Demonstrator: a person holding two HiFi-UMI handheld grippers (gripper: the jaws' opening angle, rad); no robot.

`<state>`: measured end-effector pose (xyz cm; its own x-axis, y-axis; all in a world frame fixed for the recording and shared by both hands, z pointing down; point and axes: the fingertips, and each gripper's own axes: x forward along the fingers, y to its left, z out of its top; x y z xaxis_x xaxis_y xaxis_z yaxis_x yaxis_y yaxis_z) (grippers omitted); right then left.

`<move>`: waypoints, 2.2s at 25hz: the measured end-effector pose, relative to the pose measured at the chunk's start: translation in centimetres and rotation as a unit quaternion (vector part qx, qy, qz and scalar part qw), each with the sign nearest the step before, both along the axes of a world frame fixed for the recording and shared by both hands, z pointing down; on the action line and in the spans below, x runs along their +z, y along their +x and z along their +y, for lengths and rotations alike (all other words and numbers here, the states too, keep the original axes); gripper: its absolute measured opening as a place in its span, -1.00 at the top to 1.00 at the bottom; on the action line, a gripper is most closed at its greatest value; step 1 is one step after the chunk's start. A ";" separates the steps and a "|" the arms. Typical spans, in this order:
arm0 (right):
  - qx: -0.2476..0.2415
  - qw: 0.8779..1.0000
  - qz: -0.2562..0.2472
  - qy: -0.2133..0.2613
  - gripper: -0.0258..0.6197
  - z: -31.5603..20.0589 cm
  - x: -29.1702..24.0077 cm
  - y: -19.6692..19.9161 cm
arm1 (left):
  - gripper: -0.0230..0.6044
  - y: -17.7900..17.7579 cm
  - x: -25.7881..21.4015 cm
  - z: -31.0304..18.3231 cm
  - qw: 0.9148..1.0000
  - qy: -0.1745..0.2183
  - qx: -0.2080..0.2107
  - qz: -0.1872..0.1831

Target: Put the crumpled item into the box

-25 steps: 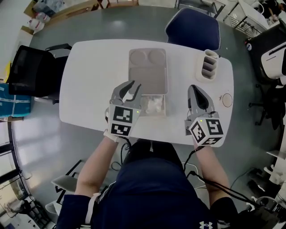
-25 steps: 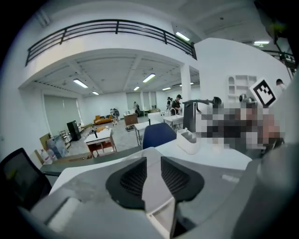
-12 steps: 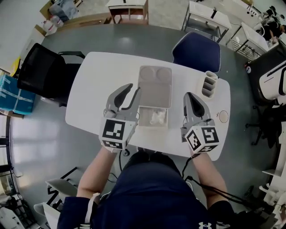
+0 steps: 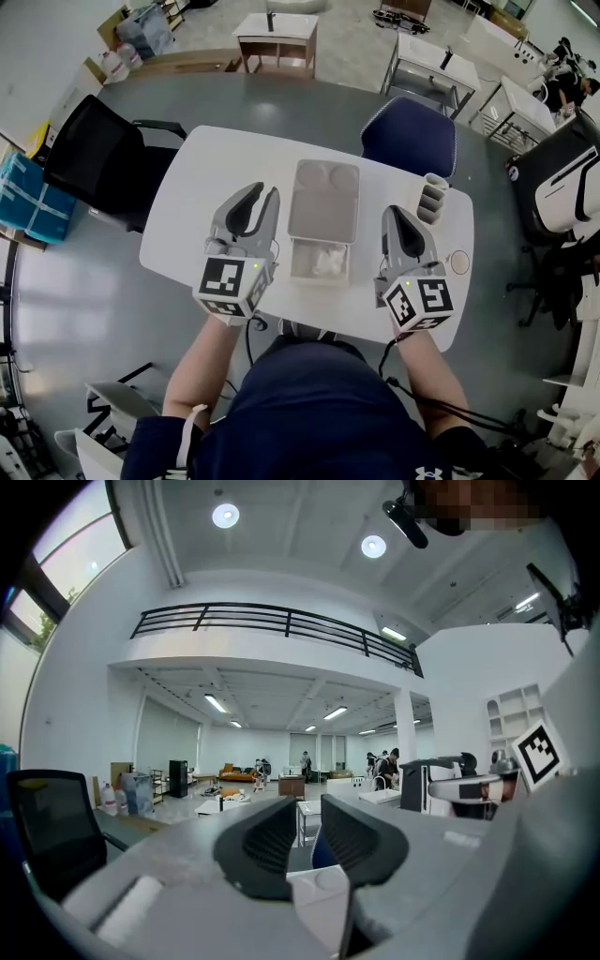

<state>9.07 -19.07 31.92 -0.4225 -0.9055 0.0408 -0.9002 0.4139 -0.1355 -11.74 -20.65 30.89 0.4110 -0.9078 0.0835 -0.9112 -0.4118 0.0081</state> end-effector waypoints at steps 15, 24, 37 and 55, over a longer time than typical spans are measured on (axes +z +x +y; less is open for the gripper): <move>0.006 0.998 -0.002 0.059 0.92 1.4 -4.2 0.2 | 0.66 -0.2 -3.6 1.1 0.999 0.046 -0.005 0.025; 0.002 0.998 -0.002 0.059 0.92 1.9 -4.0 0.0 | 0.66 0.3 -3.5 1.2 0.999 0.046 0.002 0.026; 0.008 0.998 -0.006 0.055 0.92 1.6 -3.5 0.6 | 0.67 0.9 -2.6 0.4 0.999 0.036 0.011 0.026; 0.012 0.999 -0.007 0.044 0.92 0.6 -2.5 0.8 | 0.67 0.9 -1.2 -0.6 0.999 0.024 0.010 0.029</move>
